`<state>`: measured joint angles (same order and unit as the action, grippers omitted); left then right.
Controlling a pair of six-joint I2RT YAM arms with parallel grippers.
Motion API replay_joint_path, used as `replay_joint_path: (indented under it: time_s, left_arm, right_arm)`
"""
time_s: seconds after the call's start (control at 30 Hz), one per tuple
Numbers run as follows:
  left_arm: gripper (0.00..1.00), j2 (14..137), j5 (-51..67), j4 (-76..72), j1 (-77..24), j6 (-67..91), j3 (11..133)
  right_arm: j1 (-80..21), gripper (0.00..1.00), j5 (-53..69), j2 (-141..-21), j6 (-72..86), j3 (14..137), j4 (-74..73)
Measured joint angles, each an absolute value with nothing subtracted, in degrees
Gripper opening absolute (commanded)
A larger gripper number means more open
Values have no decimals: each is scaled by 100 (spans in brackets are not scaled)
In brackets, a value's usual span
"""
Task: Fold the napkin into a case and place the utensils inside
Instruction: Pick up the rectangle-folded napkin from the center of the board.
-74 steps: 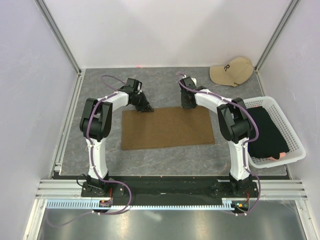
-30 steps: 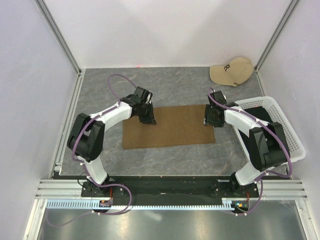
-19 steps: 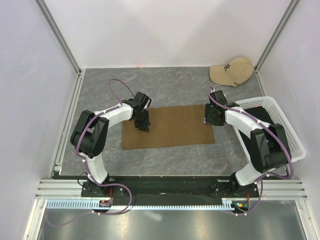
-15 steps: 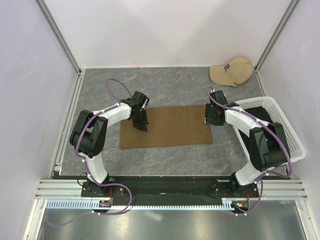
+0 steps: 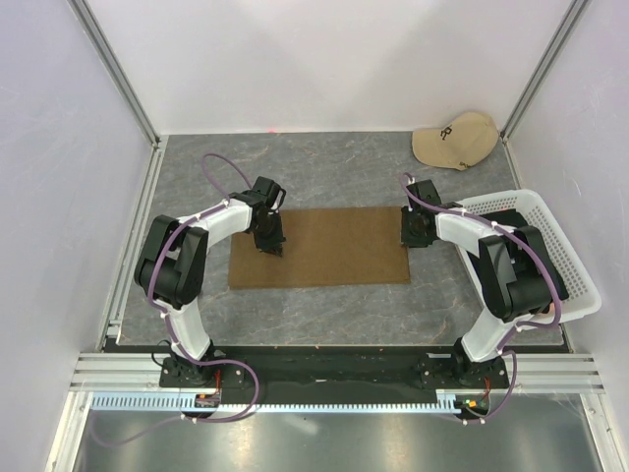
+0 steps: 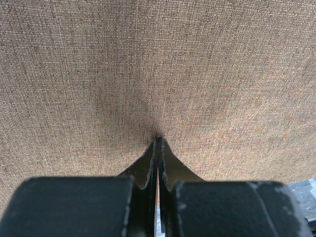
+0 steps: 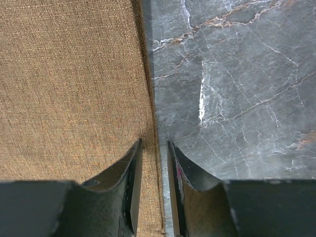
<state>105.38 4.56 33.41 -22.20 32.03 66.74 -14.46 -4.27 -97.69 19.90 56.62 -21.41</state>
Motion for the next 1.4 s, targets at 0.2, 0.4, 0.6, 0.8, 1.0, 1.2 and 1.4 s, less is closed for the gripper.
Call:
replay_joint_path:
  time_s: [0.2,0.4,0.6,0.8,1.0,1.2,1.4]
  left_arm:
    - [2,10538,454,3350,-2220,3197,6674]
    - [2,10538,456,3347,-2220,3197,6674]
    - [2,10538,458,3345,-2220,3194,6674]
    - [5,10490,484,3315,-2220,3190,6628]
    - [6,10175,832,3308,-2220,3192,6573]
    - [6,10047,1365,3199,-2220,3256,6652]
    - [6,10175,1822,2915,-2220,3487,6700]
  right_arm:
    - [-1446,33,-436,-9800,1988,5662,-2099]
    - [-1457,25,-436,-9826,1990,5649,-2045]
    - [-1481,12,-427,-9826,1992,5544,-1739]
    - [-1479,0,-370,-9824,1990,5492,-1533]
    - [-1481,0,-272,-9649,2021,5341,-1468]
    - [-1496,0,84,-9039,2169,5210,-1697]
    - [-1505,0,222,-8715,2281,5210,-1721]
